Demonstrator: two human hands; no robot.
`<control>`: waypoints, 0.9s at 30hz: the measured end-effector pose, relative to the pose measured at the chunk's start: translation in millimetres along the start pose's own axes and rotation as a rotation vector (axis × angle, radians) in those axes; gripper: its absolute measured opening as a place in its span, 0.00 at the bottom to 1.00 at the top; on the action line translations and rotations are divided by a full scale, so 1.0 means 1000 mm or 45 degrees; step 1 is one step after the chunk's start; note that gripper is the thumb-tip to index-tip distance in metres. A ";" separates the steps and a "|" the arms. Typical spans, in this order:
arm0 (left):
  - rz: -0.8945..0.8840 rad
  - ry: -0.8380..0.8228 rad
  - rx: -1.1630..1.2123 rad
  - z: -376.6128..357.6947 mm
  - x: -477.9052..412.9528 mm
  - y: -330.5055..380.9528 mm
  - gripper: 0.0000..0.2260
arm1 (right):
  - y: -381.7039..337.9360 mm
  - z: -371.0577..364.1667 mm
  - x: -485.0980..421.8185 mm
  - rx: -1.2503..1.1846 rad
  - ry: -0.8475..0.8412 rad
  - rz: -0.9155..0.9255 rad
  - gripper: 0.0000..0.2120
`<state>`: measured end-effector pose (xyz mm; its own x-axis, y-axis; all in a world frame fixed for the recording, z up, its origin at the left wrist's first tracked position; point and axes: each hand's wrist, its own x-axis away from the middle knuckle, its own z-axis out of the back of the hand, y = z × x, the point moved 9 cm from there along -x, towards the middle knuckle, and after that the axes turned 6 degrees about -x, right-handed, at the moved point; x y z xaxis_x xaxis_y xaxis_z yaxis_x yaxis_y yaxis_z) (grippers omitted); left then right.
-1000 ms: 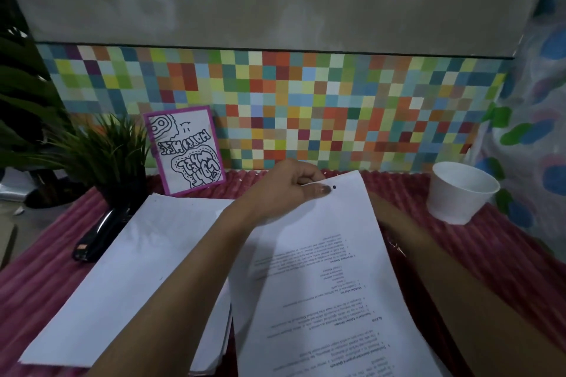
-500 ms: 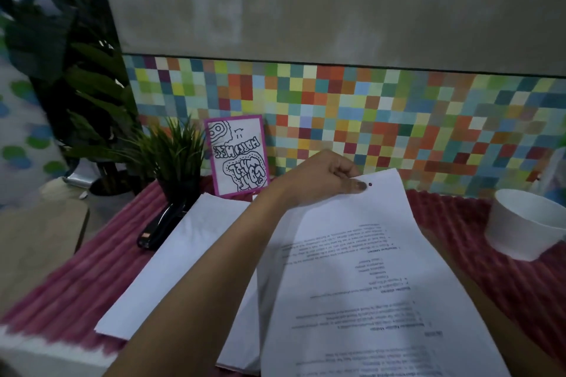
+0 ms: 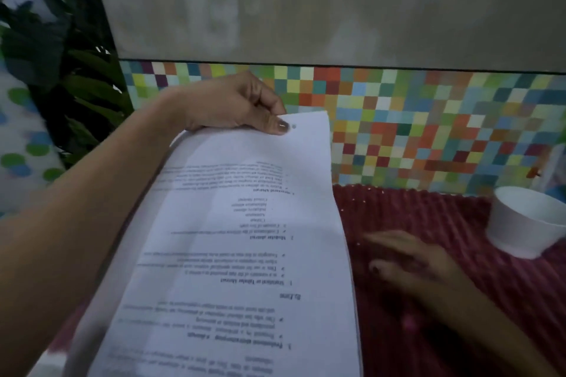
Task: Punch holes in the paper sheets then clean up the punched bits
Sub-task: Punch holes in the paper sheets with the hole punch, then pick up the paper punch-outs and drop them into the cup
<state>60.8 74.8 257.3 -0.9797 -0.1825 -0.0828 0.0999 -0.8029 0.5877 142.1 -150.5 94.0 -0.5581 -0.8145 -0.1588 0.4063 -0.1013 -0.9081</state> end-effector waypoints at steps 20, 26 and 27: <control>0.395 0.214 -0.510 -0.075 0.081 -0.162 0.15 | 0.047 -0.150 -0.065 -0.527 0.337 -0.464 0.24; 0.450 0.268 -0.474 -0.129 0.132 -0.191 0.04 | 0.039 -0.163 -0.075 -0.260 0.155 -0.363 0.25; 0.449 0.293 -0.469 -0.128 0.136 -0.193 0.05 | 0.035 -0.160 -0.074 -0.161 0.173 -0.332 0.23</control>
<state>-69.4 132.4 30.0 -0.8169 -0.5620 -0.1300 0.5092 -0.8084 0.2952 82.0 -2.7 11.7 -0.7268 -0.6855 0.0434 0.1481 -0.2181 -0.9646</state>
